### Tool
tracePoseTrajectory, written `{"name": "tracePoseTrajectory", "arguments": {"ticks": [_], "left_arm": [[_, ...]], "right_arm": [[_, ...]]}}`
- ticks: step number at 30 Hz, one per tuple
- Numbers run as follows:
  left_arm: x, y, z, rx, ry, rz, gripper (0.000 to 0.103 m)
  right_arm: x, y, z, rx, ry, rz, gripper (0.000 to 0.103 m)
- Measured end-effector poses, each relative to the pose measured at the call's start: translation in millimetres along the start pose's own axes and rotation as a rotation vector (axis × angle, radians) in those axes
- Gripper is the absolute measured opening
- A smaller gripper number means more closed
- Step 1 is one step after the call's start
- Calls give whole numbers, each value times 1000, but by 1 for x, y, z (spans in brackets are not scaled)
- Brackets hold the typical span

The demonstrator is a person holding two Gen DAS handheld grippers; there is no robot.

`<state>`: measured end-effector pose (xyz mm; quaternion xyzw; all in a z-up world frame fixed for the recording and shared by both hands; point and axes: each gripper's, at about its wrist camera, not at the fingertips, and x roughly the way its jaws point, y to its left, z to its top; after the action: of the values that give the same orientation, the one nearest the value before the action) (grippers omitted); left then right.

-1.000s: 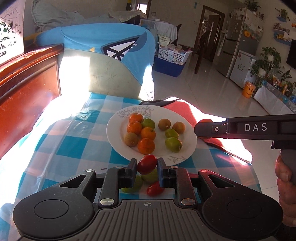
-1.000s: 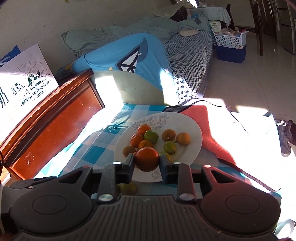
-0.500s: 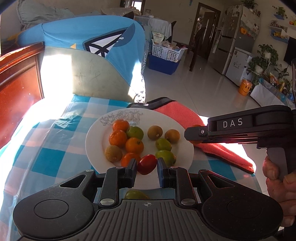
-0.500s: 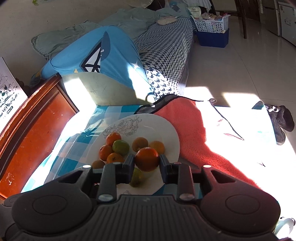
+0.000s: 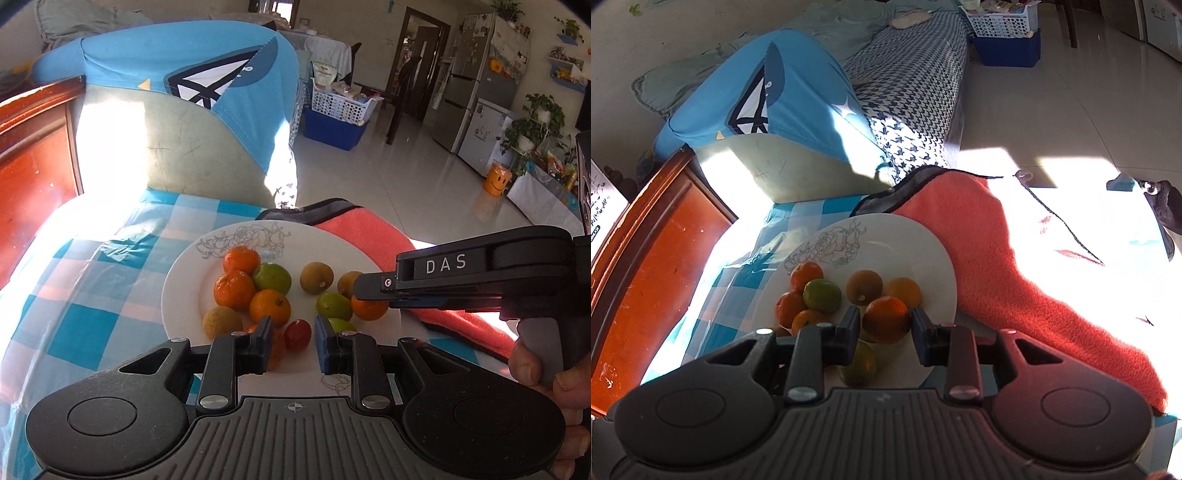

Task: Organize fruits
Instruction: 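Lower both fruits onto the plate and open both tools, then withdraw both tools from the plate toward the fruit left on the cloth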

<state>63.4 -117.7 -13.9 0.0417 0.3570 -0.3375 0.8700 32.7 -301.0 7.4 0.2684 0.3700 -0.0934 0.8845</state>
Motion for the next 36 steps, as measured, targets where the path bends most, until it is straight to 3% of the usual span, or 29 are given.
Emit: {"name": "tracePoseTrajectory", "arguments": {"ticks": [4,6,12,20,27,36], "left_arm": [[-6,6,5,-30,-13,5,28],[-8,9,7,-46,-21,26,54],[-22,14,14,-55,-41,65,92],[-53,24,15,-59,-43,99,99],[-75,37,5,-44,4,179,99],[-102,49,-10,-69,9,204,99]], "right_arm": [[-1,-2,4,25,-15,14,41],[-3,-2,5,30,-26,18,44],[-11,2,7,11,-46,24,53],[-26,12,-3,-39,-64,23,65],[-39,16,-21,-61,-58,24,68],[-54,31,-54,-104,-30,61,68]]}}
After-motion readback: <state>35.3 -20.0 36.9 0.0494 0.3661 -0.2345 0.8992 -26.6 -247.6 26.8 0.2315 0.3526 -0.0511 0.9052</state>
